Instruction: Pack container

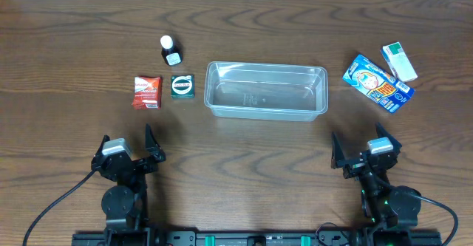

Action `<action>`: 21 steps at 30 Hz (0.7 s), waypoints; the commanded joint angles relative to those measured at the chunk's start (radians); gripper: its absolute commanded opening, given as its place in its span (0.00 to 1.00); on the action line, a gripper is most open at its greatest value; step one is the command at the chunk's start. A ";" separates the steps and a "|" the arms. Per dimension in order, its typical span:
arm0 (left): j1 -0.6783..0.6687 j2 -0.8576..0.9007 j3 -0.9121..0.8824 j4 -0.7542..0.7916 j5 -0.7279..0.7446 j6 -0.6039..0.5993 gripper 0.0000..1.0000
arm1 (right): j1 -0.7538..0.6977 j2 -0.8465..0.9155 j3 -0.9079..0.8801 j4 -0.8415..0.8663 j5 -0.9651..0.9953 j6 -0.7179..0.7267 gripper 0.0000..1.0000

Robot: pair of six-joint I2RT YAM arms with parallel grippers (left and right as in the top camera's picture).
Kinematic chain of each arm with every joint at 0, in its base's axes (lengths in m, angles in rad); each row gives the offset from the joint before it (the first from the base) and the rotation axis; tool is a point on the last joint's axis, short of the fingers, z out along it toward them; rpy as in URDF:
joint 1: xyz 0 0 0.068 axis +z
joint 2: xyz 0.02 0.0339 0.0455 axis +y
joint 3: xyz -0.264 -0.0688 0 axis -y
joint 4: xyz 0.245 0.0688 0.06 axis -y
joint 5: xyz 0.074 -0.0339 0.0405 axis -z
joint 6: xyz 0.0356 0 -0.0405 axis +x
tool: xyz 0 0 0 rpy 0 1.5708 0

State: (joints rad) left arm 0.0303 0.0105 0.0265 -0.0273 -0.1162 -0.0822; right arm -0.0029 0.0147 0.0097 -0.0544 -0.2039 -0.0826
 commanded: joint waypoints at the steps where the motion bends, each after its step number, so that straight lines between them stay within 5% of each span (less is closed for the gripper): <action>1: 0.004 0.000 -0.023 -0.035 -0.023 -0.005 0.98 | -0.010 -0.009 -0.004 -0.002 0.013 0.015 0.99; 21: 0.004 0.000 -0.023 -0.035 -0.023 -0.006 0.98 | -0.010 0.019 0.054 -0.018 -0.018 0.026 0.99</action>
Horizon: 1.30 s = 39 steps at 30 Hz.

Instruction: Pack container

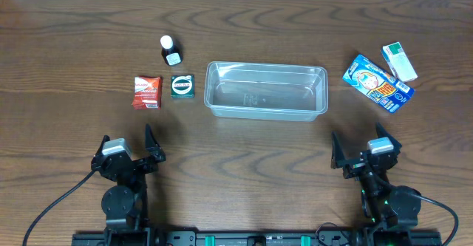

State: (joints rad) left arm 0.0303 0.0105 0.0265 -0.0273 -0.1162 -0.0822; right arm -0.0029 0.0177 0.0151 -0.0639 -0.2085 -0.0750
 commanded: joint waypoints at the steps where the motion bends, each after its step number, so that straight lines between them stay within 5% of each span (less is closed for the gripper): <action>1: 0.004 0.000 -0.023 -0.035 -0.023 -0.006 0.98 | -0.010 0.035 0.066 -0.012 -0.013 0.018 0.99; 12: 0.004 0.000 -0.023 -0.035 -0.023 -0.005 0.98 | -0.011 0.523 0.537 -0.182 -0.014 0.014 0.99; 23: 0.004 0.000 -0.023 -0.035 -0.023 -0.005 0.98 | -0.090 1.206 1.285 -0.798 -0.032 0.006 0.99; 39: 0.004 0.000 -0.023 -0.035 -0.023 -0.006 0.98 | -0.206 1.526 1.368 -0.679 -0.012 -0.310 0.99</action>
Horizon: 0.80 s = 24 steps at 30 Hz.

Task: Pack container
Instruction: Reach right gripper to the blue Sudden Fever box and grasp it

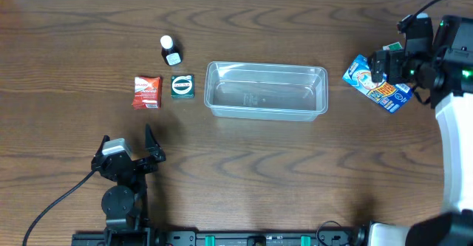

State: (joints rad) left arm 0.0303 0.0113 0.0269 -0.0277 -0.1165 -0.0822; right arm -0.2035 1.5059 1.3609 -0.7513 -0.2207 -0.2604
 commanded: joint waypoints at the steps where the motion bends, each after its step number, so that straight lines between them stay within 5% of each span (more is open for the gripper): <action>1: 0.004 -0.001 -0.023 -0.034 -0.023 -0.006 0.98 | -0.006 0.053 0.022 0.010 0.000 -0.146 0.99; 10: 0.004 -0.001 -0.023 -0.034 -0.023 -0.006 0.98 | -0.007 0.210 0.022 0.029 0.041 -0.220 0.97; 24: 0.004 -0.001 -0.023 -0.034 -0.023 -0.005 0.98 | -0.010 0.332 0.021 0.042 0.063 -0.219 0.81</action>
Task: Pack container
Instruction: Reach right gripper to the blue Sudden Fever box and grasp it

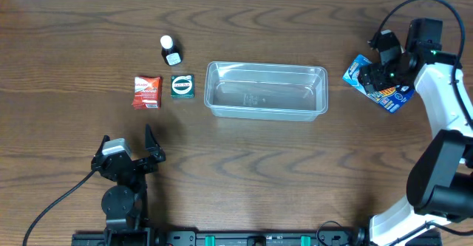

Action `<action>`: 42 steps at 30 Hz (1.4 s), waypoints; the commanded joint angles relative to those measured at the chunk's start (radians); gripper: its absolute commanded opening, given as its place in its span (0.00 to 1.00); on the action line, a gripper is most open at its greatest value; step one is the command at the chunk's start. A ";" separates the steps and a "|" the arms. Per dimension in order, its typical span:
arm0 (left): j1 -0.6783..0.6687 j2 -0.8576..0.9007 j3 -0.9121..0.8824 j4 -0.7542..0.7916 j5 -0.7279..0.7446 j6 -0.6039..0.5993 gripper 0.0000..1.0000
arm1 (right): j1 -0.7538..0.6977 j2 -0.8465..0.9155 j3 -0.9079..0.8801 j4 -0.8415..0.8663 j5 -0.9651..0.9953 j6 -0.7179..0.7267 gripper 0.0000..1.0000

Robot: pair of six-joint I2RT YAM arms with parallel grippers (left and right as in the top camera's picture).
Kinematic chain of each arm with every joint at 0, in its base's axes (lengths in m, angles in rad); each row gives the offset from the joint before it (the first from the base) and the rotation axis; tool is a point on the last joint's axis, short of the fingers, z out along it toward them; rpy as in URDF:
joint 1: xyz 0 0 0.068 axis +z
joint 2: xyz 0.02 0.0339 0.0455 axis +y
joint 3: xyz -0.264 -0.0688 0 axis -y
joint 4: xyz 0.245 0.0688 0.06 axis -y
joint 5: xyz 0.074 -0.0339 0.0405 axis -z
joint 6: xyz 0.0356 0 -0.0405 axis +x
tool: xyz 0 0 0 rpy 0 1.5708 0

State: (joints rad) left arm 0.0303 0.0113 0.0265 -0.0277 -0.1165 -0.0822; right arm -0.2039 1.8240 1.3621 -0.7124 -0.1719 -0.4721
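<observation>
A clear plastic container (266, 91) stands mid-table with nothing in it. Left of it are a small dark bottle with a white cap (171, 51), a red packet (147, 91) and a small green-and-black box (182, 86). At the right lies a blue snack packet (383, 91). My right gripper (375, 60) hangs over the packet's upper end, fingers apart and nothing visibly held. The white-and-green box is hidden under that arm. My left gripper (128, 148) rests open near the front edge, far from every item.
The right arm (443, 106) arches along the table's right edge from its base at the front. A black cable (52, 202) trails from the left arm's base. The table's far edge runs just behind the bottle.
My right gripper has shifted slightly left and lower over the blue packet, and the arm has swung round. It now covers the white-and-green box. The left arm has not moved.
Both arms first sat parked and open at the front edge, with every item lying outside the container. The right arm then stood at the far right, above the blue packet and the white-and-green box. Now it hovers over them, with no item moved.
</observation>
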 commanded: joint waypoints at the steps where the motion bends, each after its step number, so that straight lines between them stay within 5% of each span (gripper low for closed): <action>1: 0.004 -0.001 -0.023 -0.034 -0.023 -0.005 0.98 | -0.011 0.013 0.020 0.005 0.018 -0.004 0.79; 21: 0.004 -0.001 -0.023 -0.034 -0.023 -0.005 0.98 | -0.031 0.055 0.016 -0.006 0.018 0.121 0.57; 27: 0.004 -0.001 -0.023 -0.034 -0.023 -0.005 0.98 | -0.031 0.062 0.016 -0.009 0.018 0.121 0.41; 31: 0.004 -0.001 -0.023 -0.034 -0.023 -0.006 0.98 | -0.031 0.063 0.016 0.003 0.018 0.137 0.19; 36: 0.004 -0.001 -0.023 -0.034 -0.023 -0.005 0.98 | -0.031 0.063 0.016 0.008 0.018 0.182 0.04; 42: 0.004 -0.001 -0.023 -0.034 -0.023 -0.005 0.98 | -0.031 0.063 0.027 -0.002 0.018 0.248 0.01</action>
State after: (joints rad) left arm 0.0303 0.0113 0.0269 -0.0277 -0.1165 -0.0822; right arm -0.2283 1.8755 1.3624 -0.7120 -0.1520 -0.2764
